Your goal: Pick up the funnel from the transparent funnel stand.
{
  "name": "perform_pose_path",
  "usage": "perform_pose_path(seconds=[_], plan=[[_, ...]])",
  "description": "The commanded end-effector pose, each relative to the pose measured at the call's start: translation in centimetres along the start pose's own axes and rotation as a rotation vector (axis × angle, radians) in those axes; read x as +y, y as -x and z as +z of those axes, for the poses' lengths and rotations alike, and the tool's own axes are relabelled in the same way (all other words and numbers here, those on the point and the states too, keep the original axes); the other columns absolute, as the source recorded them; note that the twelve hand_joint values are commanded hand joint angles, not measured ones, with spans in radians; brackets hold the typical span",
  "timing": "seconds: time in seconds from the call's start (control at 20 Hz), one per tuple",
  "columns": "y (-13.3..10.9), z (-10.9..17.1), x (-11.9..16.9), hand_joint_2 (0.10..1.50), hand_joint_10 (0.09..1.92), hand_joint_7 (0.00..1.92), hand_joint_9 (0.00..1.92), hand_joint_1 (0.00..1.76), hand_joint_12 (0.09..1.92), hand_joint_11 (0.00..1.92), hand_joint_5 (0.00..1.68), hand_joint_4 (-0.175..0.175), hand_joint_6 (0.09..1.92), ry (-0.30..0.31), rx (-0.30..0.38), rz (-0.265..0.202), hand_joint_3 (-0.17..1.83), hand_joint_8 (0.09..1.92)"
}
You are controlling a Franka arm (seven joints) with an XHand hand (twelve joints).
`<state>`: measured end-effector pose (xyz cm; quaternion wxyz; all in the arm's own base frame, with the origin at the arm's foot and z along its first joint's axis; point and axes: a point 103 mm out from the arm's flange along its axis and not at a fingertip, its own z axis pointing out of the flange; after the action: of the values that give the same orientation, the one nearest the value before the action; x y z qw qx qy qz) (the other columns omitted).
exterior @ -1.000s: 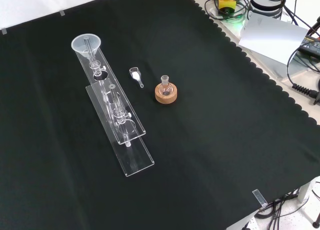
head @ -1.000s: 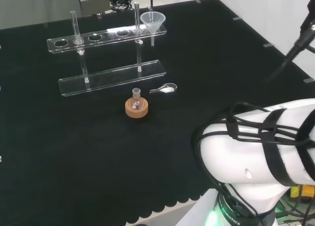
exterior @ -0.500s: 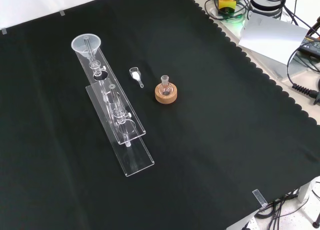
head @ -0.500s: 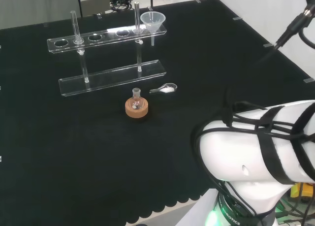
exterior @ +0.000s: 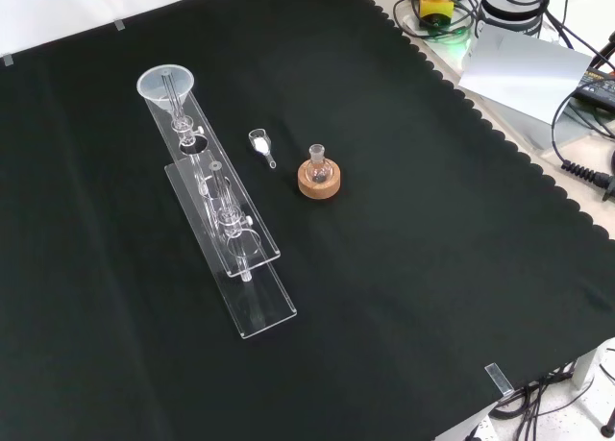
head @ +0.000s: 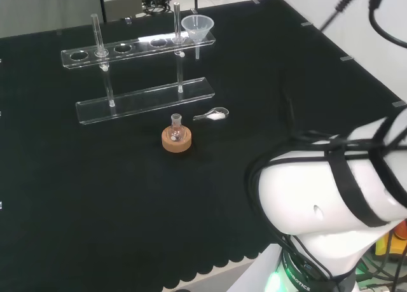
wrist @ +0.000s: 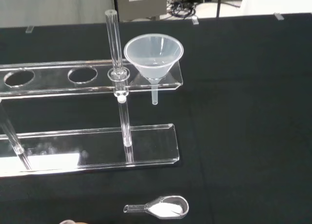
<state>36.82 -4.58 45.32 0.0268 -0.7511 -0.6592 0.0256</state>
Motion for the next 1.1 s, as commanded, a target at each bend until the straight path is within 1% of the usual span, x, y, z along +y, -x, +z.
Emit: perform_pose_path(seconds=[0.05,0.15,0.25,0.4,0.5,0.65,0.9,1.05,1.1], plan=[[0.9,3.0,9.4,1.19,0.61,0.01,0.17,0.00,1.37,0.02,0.21,-0.003,0.09,-0.024,-0.008,-0.038,0.36,0.49],[1.5,3.6,11.4,1.19,0.61,0.01,0.17,0.00,1.38,0.02,0.21,-0.004,0.09,-0.033,-0.019,-0.045,0.35,0.49],[1.6,4.0,12.9,1.19,0.61,0.01,0.17,0.00,1.38,0.01,0.21,-0.005,0.09,-0.038,-0.031,-0.052,0.35,0.49],[1.6,5.0,14.7,1.18,0.61,0.01,0.17,0.00,1.38,0.01,0.21,-0.006,0.09,-0.072,-0.050,-0.072,0.34,0.49],[1.5,5.7,15.5,1.17,0.62,0.03,0.17,0.00,1.38,0.01,0.20,-0.008,0.09,-0.078,-0.064,-0.084,0.34,0.50],[1.1,6.7,16.7,1.16,0.63,0.06,0.19,0.00,1.39,0.00,0.20,-0.009,0.09,-0.110,-0.075,-0.095,0.33,0.52],[0.3,8.3,18.3,1.12,0.68,0.06,0.22,0.04,1.40,0.02,0.19,-0.010,0.09,-0.144,-0.084,-0.130,0.29,0.55],[-0.1,9.1,19.1,1.10,0.69,0.06,0.24,0.06,1.40,0.02,0.19,-0.010,0.09,-0.162,-0.122,-0.145,0.28,0.56],[-0.1,9.4,19.4,1.10,0.69,0.06,0.24,0.07,1.41,0.03,0.19,-0.010,0.09,-0.168,-0.122,-0.147,0.27,0.56]])
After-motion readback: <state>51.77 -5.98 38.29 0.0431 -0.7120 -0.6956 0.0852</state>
